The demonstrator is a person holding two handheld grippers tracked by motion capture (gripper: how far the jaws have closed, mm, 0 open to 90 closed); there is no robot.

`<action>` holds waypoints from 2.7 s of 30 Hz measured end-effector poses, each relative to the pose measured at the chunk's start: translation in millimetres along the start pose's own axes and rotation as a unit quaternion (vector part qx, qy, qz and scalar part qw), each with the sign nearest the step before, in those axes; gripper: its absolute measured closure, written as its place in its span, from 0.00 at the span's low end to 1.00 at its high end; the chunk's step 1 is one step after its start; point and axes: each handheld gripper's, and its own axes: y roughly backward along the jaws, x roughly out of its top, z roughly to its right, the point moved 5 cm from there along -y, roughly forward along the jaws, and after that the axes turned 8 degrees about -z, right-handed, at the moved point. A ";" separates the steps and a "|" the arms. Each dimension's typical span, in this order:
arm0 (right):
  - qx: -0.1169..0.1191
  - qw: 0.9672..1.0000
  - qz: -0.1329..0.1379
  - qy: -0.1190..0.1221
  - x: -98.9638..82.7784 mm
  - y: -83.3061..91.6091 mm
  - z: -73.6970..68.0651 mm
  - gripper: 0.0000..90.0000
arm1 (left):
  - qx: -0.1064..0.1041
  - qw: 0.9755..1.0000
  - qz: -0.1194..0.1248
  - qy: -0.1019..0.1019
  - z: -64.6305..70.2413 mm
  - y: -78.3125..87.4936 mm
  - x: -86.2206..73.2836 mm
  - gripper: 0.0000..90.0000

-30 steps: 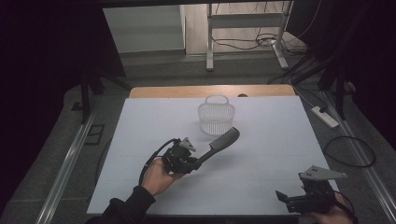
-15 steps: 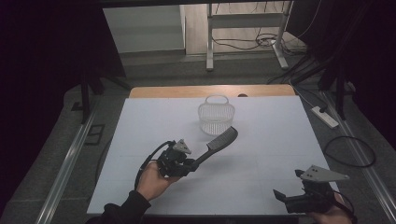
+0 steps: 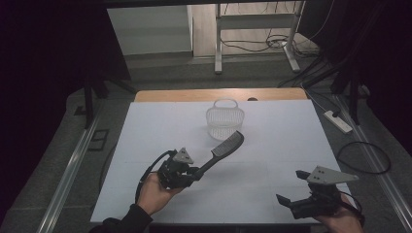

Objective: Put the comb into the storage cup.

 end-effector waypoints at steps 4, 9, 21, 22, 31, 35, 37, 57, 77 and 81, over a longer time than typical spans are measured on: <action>0.011 1.000 0.010 -0.004 8.7 -2.9 0.3 0.00 | 0.005 1.000 0.009 0.004 1.2 2.3 -1.6 0.81; 0.042 0.999 0.017 -0.026 20.3 -9.3 -0.7 0.00 | 0.006 1.000 0.016 0.004 1.8 3.5 -1.9 0.81; 0.071 0.997 0.005 -0.043 38.3 -31.2 -2.0 0.00 | 0.014 0.999 0.035 -0.003 3.5 4.1 1.9 0.81; 0.075 0.996 0.000 -0.050 39.3 -32.6 -1.5 0.00 | 0.014 0.999 0.034 -0.005 3.6 4.3 2.0 0.81; 0.101 0.992 0.011 -0.081 54.0 -46.8 1.8 0.00 | 0.012 0.999 0.046 -0.011 5.3 4.2 4.0 0.81; 0.113 0.990 0.017 -0.085 61.7 -52.2 3.1 0.00 | 0.010 0.999 0.050 -0.012 6.2 4.2 4.7 0.81; 0.117 0.989 0.017 -0.086 65.4 -55.1 3.7 0.00 | 0.011 0.999 0.051 -0.012 6.3 4.2 4.7 0.81; 0.136 0.983 0.010 -0.123 98.8 -80.5 6.7 0.00 | 0.009 0.998 0.060 -0.016 9.1 3.2 6.9 0.81; 0.126 0.979 -0.047 -0.154 121.8 -109.3 5.1 0.00 | 0.009 0.998 0.064 -0.023 11.8 3.0 8.1 0.81; 0.135 0.976 -0.052 -0.165 124.7 -113.8 4.5 0.00 | 0.010 0.998 0.064 -0.025 12.1 3.0 8.3 0.81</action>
